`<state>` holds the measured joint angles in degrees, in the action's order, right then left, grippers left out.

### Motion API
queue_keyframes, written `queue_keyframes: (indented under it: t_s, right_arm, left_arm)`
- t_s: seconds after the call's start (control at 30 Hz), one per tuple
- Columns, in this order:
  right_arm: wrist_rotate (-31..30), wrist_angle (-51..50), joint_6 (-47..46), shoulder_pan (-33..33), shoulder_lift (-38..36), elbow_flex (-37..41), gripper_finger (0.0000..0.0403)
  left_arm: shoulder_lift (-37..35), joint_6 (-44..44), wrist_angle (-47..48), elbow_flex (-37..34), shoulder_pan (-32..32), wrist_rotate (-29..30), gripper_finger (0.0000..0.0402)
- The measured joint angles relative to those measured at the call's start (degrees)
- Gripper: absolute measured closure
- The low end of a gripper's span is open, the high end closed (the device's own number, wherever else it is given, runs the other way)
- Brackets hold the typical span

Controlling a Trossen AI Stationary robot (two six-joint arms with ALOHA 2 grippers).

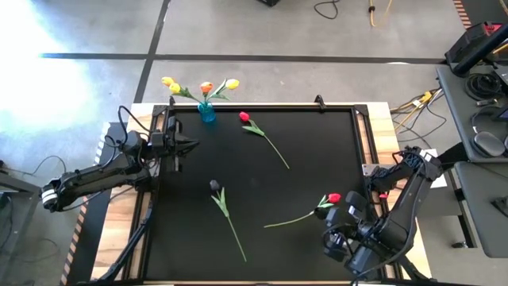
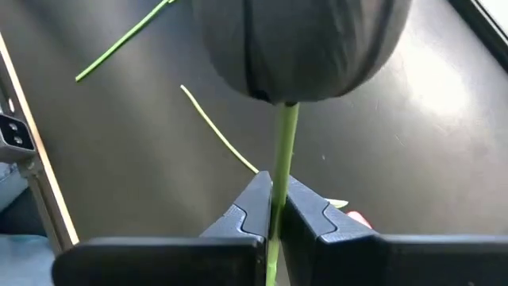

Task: Sort flowers into vase by color
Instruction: Put the top black flower into the transparent vase, then put the top red flower into the transparent vase

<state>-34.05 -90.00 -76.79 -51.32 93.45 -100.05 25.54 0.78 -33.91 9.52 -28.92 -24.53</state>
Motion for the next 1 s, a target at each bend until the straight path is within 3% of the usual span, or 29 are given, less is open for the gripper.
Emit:
queue_keyframes:
  t_s: [0.67, 0.8, 1.0]
  right_arm:
    - [1.65, -0.02, -8.80, -3.31, -0.46, 7.65, 0.0388]
    - [1.95, -0.01, -9.25, -3.04, -0.46, 7.65, 0.0364]
    - [4.87, 0.00, -10.69, -2.20, -0.46, 7.27, 0.0291]
  left_arm:
    - [0.44, 0.45, 0.06, 0.00, 0.00, 0.00, 0.0402]
    - [0.73, 0.85, 0.04, 0.00, 0.01, 0.00, 0.0402]
    - [1.33, 0.85, 0.04, 0.00, 0.01, 0.00, 0.0402]
